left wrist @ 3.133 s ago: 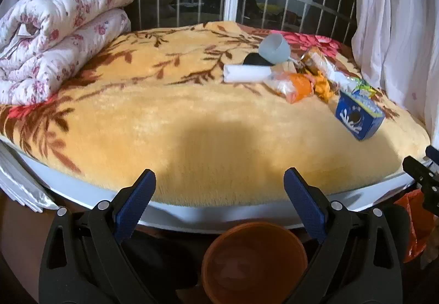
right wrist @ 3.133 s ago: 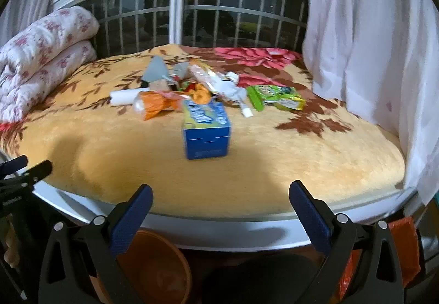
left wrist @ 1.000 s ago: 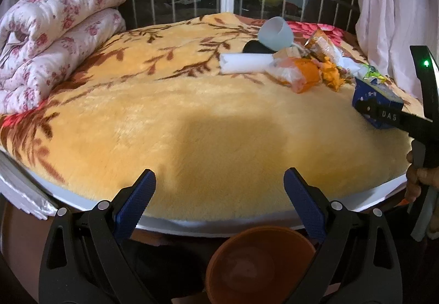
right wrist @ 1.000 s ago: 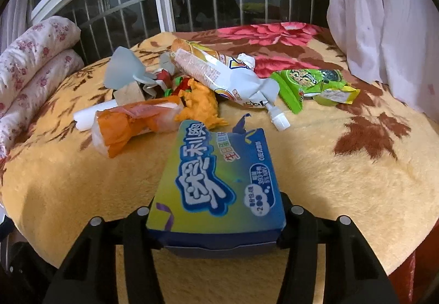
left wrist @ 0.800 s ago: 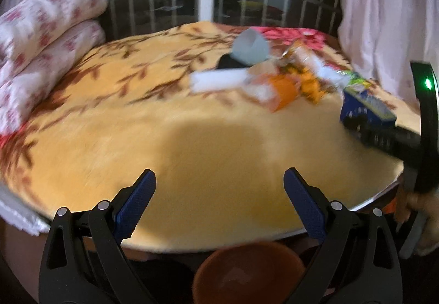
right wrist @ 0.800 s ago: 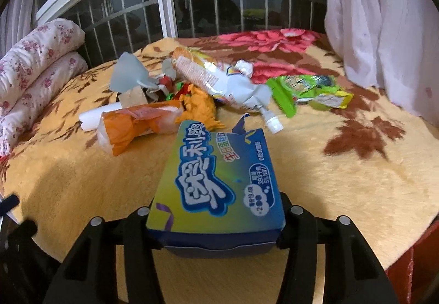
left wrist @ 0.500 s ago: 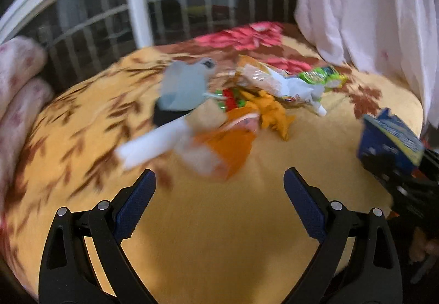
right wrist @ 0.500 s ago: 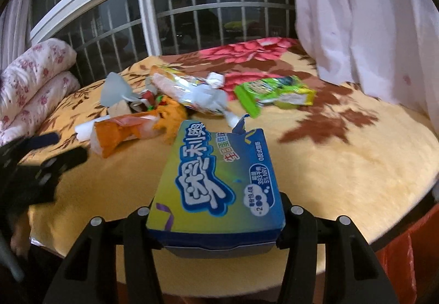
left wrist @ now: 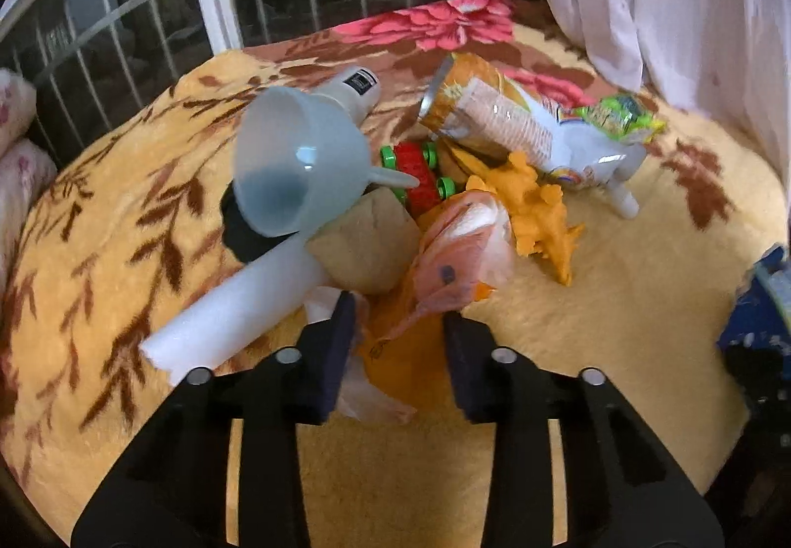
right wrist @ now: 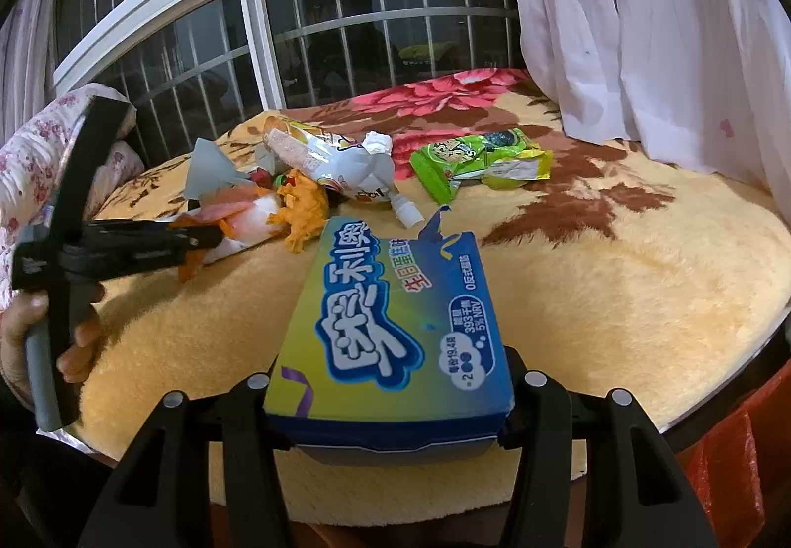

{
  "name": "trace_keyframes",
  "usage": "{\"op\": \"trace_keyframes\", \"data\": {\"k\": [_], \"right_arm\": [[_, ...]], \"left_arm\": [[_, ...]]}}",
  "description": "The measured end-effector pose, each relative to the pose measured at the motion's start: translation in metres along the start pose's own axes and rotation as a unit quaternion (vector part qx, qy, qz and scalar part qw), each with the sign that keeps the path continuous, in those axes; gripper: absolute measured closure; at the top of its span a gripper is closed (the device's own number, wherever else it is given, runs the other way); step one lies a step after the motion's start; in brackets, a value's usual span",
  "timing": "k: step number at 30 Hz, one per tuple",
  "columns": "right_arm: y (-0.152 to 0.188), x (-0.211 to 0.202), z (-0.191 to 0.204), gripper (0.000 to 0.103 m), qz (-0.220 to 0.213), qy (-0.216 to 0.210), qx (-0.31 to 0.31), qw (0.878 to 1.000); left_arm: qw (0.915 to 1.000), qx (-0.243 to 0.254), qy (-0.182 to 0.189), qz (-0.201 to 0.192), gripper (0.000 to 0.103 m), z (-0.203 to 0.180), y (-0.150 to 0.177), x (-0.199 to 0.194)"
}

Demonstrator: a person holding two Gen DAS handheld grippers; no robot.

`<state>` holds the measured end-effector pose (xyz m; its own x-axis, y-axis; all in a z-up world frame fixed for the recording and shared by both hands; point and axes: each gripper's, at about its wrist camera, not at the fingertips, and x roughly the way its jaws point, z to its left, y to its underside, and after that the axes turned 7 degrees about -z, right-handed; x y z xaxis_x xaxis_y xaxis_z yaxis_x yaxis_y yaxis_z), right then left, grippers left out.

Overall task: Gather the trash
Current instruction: 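Grasp the blue biscuit box with the right gripper while the left gripper grasps the orange plastic bag, then lower both held items into the orange bucket and open both grippers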

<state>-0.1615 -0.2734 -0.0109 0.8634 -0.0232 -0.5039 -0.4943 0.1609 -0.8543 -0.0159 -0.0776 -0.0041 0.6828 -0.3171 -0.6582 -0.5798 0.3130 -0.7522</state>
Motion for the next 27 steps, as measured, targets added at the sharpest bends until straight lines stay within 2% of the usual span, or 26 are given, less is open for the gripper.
{"op": "trace_keyframes", "data": {"k": [2, 4, 5, 6, 7, 8, 9, 11, 14, 16, 18, 19, 21, 24, 27], "right_arm": [[0.000, -0.003, -0.001, 0.050, -0.002, -0.002, 0.003, 1.000], [-0.001, -0.007, -0.001, 0.050, -0.004, -0.004, 0.005, 1.000], [-0.003, -0.008, -0.002, 0.050, -0.005, -0.005, 0.006, 1.000], [-0.004, -0.009, -0.001, 0.050, -0.005, -0.008, 0.006, 1.000], [-0.005, -0.011, 0.000, 0.050, -0.006, -0.009, 0.006, 1.000], [-0.006, -0.013, 0.003, 0.050, -0.008, -0.011, 0.004, 1.000], [-0.006, -0.016, 0.005, 0.050, -0.010, -0.014, 0.002, 1.000], [-0.010, -0.029, 0.012, 0.050, -0.021, -0.025, -0.008, 0.999], [-0.011, -0.052, 0.024, 0.050, -0.037, -0.049, -0.037, 0.997], [-0.007, -0.070, 0.033, 0.050, -0.035, -0.082, -0.058, 0.994], [0.001, -0.082, 0.039, 0.050, -0.025, -0.111, -0.070, 0.991], [0.009, -0.090, 0.044, 0.050, -0.012, -0.133, -0.081, 0.988], [0.024, -0.099, 0.053, 0.050, 0.009, -0.149, -0.102, 0.984], [0.053, -0.105, 0.065, 0.050, 0.047, -0.165, -0.143, 0.975], [0.079, -0.099, 0.075, 0.050, 0.106, -0.181, -0.170, 0.963]], "left_arm": [[0.9997, -0.017, 0.016, -0.009, 0.075, 0.005, -0.002, -0.016], [0.9967, -0.057, 0.050, -0.030, 0.077, 0.017, -0.003, -0.042], [0.9938, -0.078, 0.069, -0.038, 0.077, 0.024, -0.005, -0.050], [0.9866, -0.120, 0.098, -0.050, 0.077, 0.037, -0.006, -0.063], [0.9815, -0.146, 0.110, -0.055, 0.077, 0.045, -0.006, -0.069], [0.9774, -0.166, 0.117, -0.059, 0.077, 0.052, -0.006, -0.075], [0.9771, -0.170, 0.111, -0.062, 0.077, 0.055, -0.006, -0.082], [0.9862, -0.129, 0.074, -0.073, 0.077, 0.045, 0.000, -0.106], [0.9877, -0.096, 0.085, -0.091, 0.077, 0.029, 0.022, -0.142], [0.9866, -0.087, 0.101, -0.095, 0.077, 0.019, 0.043, -0.164], [0.9886, -0.073, 0.095, -0.092, 0.077, 0.010, 0.068, -0.181], [0.9900, -0.065, 0.087, -0.090, 0.077, 0.007, 0.078, -0.185], [0.9924, -0.052, 0.078, -0.080, 0.077, 0.002, 0.103, -0.192], [0.9931, -0.060, 0.089, -0.048, 0.077, 0.001, 0.144, -0.195], [0.9941, -0.062, 0.089, -0.001, 0.077, 0.001, 0.180, -0.185]]}}
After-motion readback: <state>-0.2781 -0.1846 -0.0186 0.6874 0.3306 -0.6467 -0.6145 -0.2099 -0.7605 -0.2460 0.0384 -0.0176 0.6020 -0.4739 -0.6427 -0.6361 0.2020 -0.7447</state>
